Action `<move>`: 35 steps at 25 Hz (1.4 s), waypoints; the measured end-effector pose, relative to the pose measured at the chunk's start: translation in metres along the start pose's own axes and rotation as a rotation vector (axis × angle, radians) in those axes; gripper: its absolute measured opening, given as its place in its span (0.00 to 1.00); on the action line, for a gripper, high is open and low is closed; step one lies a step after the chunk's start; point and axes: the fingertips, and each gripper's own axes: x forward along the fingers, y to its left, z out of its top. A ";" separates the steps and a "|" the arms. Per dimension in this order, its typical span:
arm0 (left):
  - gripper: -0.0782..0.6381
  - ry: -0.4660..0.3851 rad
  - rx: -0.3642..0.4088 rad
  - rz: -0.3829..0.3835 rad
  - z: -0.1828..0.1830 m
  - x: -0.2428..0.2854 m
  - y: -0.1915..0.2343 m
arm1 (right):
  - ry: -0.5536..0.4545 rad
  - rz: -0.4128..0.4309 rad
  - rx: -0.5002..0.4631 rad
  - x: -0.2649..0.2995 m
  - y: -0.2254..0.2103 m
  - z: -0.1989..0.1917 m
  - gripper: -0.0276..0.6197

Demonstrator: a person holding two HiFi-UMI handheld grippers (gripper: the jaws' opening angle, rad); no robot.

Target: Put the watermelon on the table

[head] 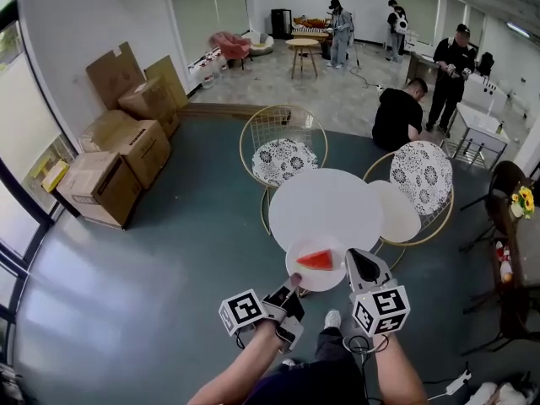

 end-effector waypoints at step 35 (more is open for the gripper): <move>0.13 -0.044 0.023 0.039 0.051 0.226 -0.016 | 0.009 0.093 0.019 0.143 -0.203 0.035 0.05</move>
